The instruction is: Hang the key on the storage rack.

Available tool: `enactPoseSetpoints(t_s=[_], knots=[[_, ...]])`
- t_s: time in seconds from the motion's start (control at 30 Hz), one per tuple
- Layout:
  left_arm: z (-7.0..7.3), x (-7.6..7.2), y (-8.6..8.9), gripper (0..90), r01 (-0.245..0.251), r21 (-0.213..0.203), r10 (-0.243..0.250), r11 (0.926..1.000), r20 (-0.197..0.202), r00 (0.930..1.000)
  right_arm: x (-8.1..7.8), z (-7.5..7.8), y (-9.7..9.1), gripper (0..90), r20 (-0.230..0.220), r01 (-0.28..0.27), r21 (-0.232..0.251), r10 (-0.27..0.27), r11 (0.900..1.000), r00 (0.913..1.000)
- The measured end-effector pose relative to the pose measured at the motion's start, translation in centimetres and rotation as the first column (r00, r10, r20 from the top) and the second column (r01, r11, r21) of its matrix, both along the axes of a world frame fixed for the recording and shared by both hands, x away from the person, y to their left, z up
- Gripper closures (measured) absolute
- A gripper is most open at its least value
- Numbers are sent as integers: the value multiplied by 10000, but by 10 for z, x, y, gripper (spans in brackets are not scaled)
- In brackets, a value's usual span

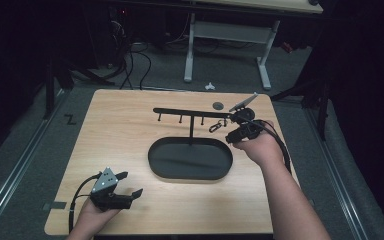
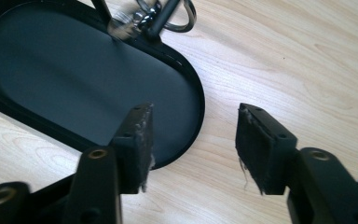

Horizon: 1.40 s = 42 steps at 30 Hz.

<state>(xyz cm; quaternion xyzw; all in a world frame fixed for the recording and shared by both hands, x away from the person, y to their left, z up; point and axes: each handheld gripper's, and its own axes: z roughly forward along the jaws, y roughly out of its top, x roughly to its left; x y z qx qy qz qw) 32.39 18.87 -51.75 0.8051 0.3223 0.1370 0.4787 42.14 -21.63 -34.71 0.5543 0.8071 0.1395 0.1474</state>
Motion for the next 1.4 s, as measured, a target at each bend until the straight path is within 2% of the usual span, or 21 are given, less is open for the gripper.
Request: enactPoseSetpoints(t_s=[0.1, 0.27, 0.5, 0.67, 0.77, 0.83, 0.9, 1.0, 1.03, 1.1, 1.13, 1.2, 1.23, 1.3, 1.37, 1.4], knots=[[-1, 0, -1, 157, -2, 53, 2, 10000, -13, 10000, -6, -8, -4, 428, 10, 37, 131, -37, 9999, 10000], [-1, 1, -2, 158, -49, 168, 50, 9998, -38, 10000, -16, -23, -11, 443, 76, -138, 388, 135, 9992, 9999], [-2, 2, -2, 158, -156, 235, 158, 9996, -63, 9999, -32, -50, -18, 396, 504, -190, 526, 164, 9984, 9986], [-2, 2, -2, 158, -179, 327, 182, 9993, -106, 9998, -45, -67, -27, 400, 782, -86, 659, 35, 9978, 9969], [-3, 2, -4, 158, -226, 415, 229, 9989, -72, 9997, -53, -76, -32, 415, 868, -109, 1099, 13, 9939, 9962], [-3, 2, -4, 158, -270, 426, 272, 9987, -43, 9996, -62, -87, -37, 415, 1145, -6, 1196, -132, 9928, 9933], [-3, 3, -4, 158, -283, 454, 285, 9986, -34, 9996, -70, -96, -41, 414, 1594, 45, 1054, -214, 9944, 9870], [-3, 3, -3, 158, -319, 433, 320, 9986, -10, 9995, -86, -114, -48, 412, 2170, 238, 1340, -528, 9907, 9748], [-3, 2, -3, 158, -337, 385, 338, 9987, -11, 9994, -93, -122, -50, 405, 2468, 237, 1374, -574, 9902, 9674], [-2, 2, -4, 158, -334, 362, 333, 9988, 35, 9994, -102, -131, -51, 396, 2795, 268, 1221, -603, 9922, 9583], [-2, 2, -4, 158, -353, 366, 351, 9987, 59, 9994, -108, -137, -51, 389, 3057, 260, 1173, -610, 9928, 9502], [-1, 2, -3, 158, -391, 342, 388, 9987, 71, 9992, -116, -143, -52, 385, 3410, 222, 1190, -618, 9926, 9380], [-1, 1, -2, 158, -497, 321, 494, 9982, 112, 9987, -121, -146, -52, 374, 3604, 175, 1229, -611, 9923, 9308], [-1, 1, -1, 156, -658, 322, 654, 9973, 143, 9978, -132, -153, -52, 353, 4076, 260, 1182, -724, 9927, 9103], [-1, 2, 0, 154, -774, 325, 770, 9965, 125, 9970, -143, -160, -53, 346, 4596, 337, 1198, -855, 9922, 8840], [-1, 2, 0, 153, -836, 347, 833, 9959, 99, 9965, -148, -163, -53, 350, 4749, 413, 1210, -943, 9918, 8749]])
